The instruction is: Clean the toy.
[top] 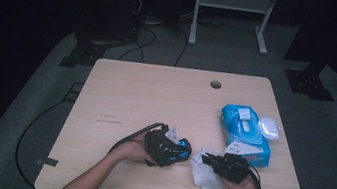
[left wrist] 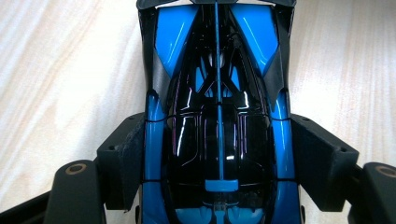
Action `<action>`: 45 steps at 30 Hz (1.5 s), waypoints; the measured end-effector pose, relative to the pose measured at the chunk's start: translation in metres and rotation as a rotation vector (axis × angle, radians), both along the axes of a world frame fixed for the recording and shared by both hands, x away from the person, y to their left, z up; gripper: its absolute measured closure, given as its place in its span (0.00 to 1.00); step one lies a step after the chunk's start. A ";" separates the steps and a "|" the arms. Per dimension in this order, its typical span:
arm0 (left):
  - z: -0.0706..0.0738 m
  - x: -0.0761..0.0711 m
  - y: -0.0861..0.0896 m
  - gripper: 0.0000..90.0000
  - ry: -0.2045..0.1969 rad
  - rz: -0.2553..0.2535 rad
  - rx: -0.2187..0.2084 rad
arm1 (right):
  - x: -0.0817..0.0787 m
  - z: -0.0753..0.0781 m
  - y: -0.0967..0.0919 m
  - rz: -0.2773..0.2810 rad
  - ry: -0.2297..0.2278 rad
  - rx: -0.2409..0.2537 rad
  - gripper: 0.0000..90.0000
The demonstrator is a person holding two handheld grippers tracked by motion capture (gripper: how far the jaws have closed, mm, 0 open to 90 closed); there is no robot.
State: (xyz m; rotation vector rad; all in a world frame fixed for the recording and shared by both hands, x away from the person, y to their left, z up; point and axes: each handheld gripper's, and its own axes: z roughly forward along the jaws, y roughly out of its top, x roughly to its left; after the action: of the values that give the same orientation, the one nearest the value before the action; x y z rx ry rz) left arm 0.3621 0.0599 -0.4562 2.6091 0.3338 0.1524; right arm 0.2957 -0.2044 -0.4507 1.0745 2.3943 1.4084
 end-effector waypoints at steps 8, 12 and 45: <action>0.011 0.006 0.000 0.29 -0.015 0.013 -0.018 | 0.000 0.002 -0.003 -0.008 -0.003 0.007 0.92; 0.017 0.020 -0.002 0.29 -0.029 0.042 -0.003 | 0.001 0.003 -0.006 -0.018 -0.008 0.004 0.92; 0.026 0.026 0.039 0.18 -0.064 0.174 -0.214 | 0.006 -0.003 -0.029 -0.068 -0.029 -0.018 0.56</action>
State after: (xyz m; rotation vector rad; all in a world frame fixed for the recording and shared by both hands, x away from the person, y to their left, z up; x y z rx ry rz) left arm 0.3883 0.0986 -0.4306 2.3572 0.5249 0.2455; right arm 0.3012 -0.2334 -0.4537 1.1116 2.3229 1.3684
